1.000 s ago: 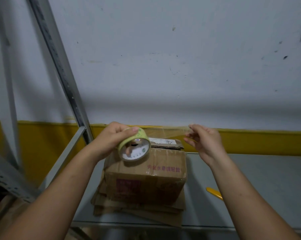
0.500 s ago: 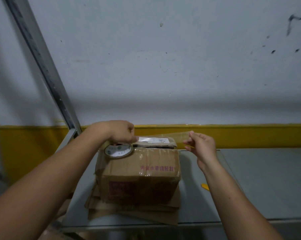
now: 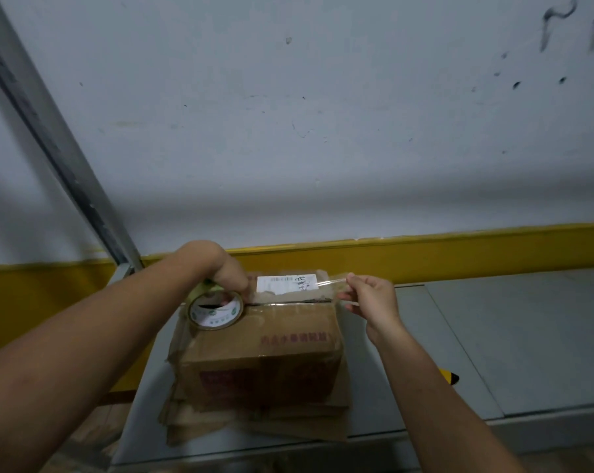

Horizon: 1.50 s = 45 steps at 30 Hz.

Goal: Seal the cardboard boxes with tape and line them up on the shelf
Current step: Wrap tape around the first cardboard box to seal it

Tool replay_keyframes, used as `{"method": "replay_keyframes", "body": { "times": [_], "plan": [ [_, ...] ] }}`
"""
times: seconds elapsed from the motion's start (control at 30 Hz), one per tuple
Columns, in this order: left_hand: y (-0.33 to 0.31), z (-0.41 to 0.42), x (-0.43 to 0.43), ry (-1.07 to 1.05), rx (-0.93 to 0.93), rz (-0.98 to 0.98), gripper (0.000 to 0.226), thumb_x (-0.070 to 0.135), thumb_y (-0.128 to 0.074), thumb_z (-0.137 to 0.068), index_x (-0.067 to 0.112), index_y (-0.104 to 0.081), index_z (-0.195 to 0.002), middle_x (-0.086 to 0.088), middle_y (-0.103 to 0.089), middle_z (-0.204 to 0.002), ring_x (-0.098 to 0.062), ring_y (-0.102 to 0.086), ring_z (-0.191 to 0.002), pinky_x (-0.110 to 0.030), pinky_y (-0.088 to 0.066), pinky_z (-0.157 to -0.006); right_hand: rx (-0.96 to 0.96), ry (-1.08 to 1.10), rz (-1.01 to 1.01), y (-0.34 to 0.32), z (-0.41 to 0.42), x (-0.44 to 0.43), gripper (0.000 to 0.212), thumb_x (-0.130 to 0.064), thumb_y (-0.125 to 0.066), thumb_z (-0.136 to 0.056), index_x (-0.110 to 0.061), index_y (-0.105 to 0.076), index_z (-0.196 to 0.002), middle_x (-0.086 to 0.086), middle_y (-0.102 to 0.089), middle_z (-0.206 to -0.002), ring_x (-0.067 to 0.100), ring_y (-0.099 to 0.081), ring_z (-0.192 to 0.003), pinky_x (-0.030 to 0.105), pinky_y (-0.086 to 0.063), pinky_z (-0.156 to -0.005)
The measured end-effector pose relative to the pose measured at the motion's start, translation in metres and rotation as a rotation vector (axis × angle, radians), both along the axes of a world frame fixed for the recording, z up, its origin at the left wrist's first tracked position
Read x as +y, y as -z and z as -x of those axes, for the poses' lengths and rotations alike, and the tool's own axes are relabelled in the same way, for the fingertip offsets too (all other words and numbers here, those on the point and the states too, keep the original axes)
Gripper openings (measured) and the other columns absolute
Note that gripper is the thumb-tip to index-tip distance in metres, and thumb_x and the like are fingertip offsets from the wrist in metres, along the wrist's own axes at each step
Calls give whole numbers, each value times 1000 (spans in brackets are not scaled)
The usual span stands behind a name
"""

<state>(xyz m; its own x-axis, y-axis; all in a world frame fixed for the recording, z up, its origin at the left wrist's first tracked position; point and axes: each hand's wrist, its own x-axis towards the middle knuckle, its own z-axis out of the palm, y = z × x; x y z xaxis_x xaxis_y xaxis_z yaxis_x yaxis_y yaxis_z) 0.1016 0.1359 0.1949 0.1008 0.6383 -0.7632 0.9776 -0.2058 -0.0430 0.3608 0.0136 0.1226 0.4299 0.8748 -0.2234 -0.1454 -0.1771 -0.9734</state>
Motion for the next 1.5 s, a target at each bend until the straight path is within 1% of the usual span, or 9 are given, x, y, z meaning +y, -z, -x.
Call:
{"method": "replay_keyframes", "body": {
  "times": [0.17, 0.33, 0.53, 0.77, 0.9, 1.03, 1.17, 1.33, 1.5],
  "plan": [
    [3, 2, 8, -36, 7, 32, 79, 70, -69, -81, 17, -66, -140, -9, -72, -131, -25, -69, -111, -43, -54, -103, 32, 15, 58, 24, -2, 4, 19, -18, -64, -102, -8, -71, -87, 11, -76, -83, 16, -74, -73, 29, -56, -62],
    [1, -3, 12, -26, 31, 55, 55, 54, -66, -97, 11, -68, -131, -14, -73, -126, -25, -71, -100, -38, -57, -91, 63, 21, 109, 49, 2, 3, 19, -20, -69, -99, -8, -72, -84, 12, -76, -79, 19, -74, -73, 33, -58, -63],
    [7, -4, 20, -21, 32, 109, 71, 57, -64, -96, 6, -59, -146, -17, -74, -126, -24, -69, -95, -31, -57, -78, 169, 58, 123, 63, 3, 1, 16, -15, -70, -97, 1, -72, -97, 13, -76, -74, 17, -74, -63, 34, -59, -60],
    [1, -12, 18, -61, 19, 111, 40, 50, -60, -102, 12, -71, -103, -10, -73, -90, -24, -65, -84, -36, -53, -82, 158, 73, 98, 65, 0, 4, 18, -15, -65, -101, 3, -70, -98, 13, -76, -74, 20, -75, -64, 33, -59, -57],
    [3, -17, 17, -51, 23, 104, 34, 45, -59, -104, 12, -65, -108, -10, -73, -91, -21, -68, -80, -34, -56, -80, 149, 85, 112, 74, -2, 5, 19, -16, -66, -100, 3, -71, -98, 16, -77, -79, 23, -76, -68, 35, -59, -59],
    [12, -17, 21, -50, 21, 109, 55, 48, -60, -103, 9, -50, -142, -12, -75, -106, -22, -71, -86, -34, -57, -80, 110, 75, 155, 91, -1, 7, 21, -19, -72, -96, 2, -74, -95, 21, -76, -82, 29, -74, -68, 45, -63, -64],
    [20, -21, 20, -74, 20, 117, 65, 47, -62, -103, 6, -43, -150, -16, -70, -120, -25, -72, -93, -33, -59, -73, 109, 68, 217, 107, 5, 3, 22, -29, -81, -88, -9, -79, -98, 10, -78, -81, 35, -75, -84, 53, -62, -76],
    [30, -21, 24, -39, 49, 168, 77, 45, -67, -98, 7, -39, -158, -23, -68, -131, -30, -74, -91, -34, -62, -68, 279, 20, 336, 114, 14, -7, 49, -47, -91, -71, -11, -76, -101, 11, -78, -95, 37, -72, -96, 48, -63, -78],
    [30, -20, 23, -24, 49, 174, 73, 43, -63, -101, 6, -38, -159, -23, -71, -122, -31, -75, -91, -34, -62, -70, 436, -82, 364, 118, 20, -7, 58, -54, -88, -74, -12, -74, -112, 16, -78, -102, 39, -73, -101, 58, -60, -89]
  ]
}}
